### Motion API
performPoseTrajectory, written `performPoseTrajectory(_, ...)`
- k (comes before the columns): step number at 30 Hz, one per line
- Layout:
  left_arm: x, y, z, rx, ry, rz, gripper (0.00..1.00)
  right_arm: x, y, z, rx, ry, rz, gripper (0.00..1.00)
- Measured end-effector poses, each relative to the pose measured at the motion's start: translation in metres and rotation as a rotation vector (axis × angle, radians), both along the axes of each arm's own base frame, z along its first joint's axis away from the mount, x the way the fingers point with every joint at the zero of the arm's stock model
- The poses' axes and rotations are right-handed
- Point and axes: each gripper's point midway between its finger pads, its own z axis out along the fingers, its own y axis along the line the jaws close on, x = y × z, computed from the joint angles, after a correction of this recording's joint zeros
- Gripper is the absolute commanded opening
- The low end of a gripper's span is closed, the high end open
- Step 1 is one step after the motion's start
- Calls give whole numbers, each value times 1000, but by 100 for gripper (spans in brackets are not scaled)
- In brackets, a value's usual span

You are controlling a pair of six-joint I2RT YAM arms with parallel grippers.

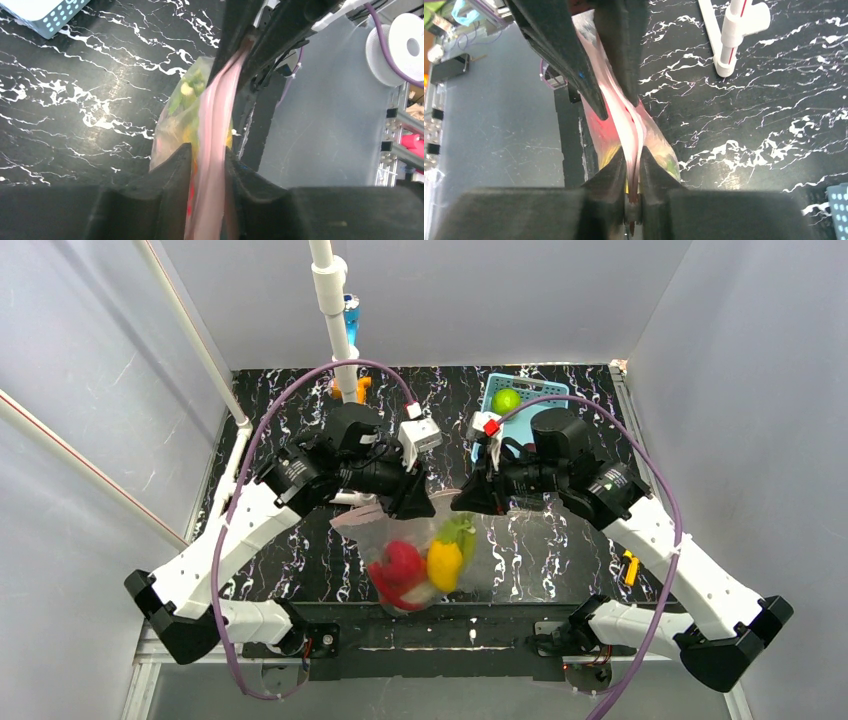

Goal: Place the food in the zip-top bag and seal the zipper
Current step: Zip the zipper food storage bag at the center of the board.

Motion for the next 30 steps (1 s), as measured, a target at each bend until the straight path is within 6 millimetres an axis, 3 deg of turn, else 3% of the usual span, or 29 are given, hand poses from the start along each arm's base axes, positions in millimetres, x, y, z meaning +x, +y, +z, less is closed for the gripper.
performPoseTrajectory(5,-1,5,-1,-8,-12,29,0,2,-2,0,15,6,-17,69)
performPoseTrajectory(10,-2,6,-1,-28,-2,55,0,0,-10,-10,82,79,-15,74)
performPoseTrajectory(18,-2,4,3,-56,7,68,0,5,-20,-1,212,154,14,58)
performPoseTrajectory(21,-3,4,6,-67,7,68,0,10,-21,3,244,154,25,46)
performPoseTrajectory(28,-5,3,7,-73,15,62,0,12,-14,15,301,159,87,5)
performPoseTrajectory(30,-5,3,7,-73,16,62,0,12,-13,15,309,169,92,1)
